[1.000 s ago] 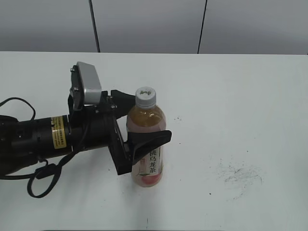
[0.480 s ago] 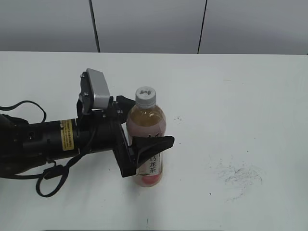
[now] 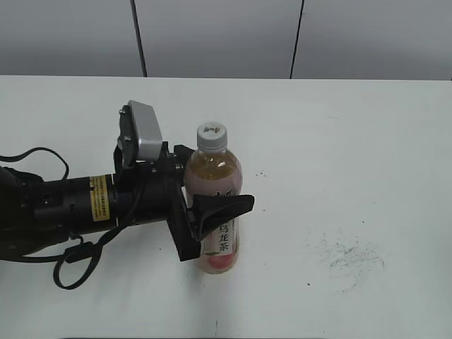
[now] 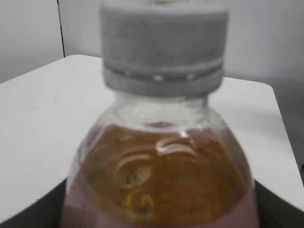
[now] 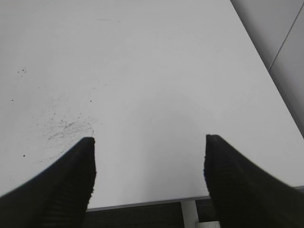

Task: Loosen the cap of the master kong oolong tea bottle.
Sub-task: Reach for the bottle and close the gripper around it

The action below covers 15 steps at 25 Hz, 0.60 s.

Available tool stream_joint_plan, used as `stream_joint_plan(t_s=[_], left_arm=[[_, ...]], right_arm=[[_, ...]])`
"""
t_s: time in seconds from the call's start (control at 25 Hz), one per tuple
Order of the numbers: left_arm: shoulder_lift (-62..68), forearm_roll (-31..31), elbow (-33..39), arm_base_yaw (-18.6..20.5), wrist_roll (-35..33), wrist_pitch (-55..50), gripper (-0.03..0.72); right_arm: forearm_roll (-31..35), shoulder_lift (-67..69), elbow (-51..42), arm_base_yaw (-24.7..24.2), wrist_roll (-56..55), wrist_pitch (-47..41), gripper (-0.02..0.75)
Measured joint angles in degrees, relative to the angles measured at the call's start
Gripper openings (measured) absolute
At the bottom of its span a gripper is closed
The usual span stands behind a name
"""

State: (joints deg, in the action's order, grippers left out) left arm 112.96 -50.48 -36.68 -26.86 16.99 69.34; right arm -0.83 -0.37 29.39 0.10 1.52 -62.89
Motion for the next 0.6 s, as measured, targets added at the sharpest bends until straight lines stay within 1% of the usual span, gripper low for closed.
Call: stream_joint_plan(t_s=[0.2, 0.48, 0.6], left_arm=[[0.0, -0.62, 0.0, 0.0, -0.06, 0.0, 0.447], [-0.12, -3.54, -0.19, 0.05, -0.71, -0.06, 0.447], [-1.57, -4.47, -0.19, 0.05, -0.71, -1.87, 0.447]], right_arm=[[0.0, 0.0, 0.0, 0.0, 0.0, 0.0, 0.536], [0.0, 0.0, 0.0, 0.0, 0.0, 0.0, 0.536], [0.0, 0.0, 0.0, 0.0, 0.0, 0.0, 0.536]])
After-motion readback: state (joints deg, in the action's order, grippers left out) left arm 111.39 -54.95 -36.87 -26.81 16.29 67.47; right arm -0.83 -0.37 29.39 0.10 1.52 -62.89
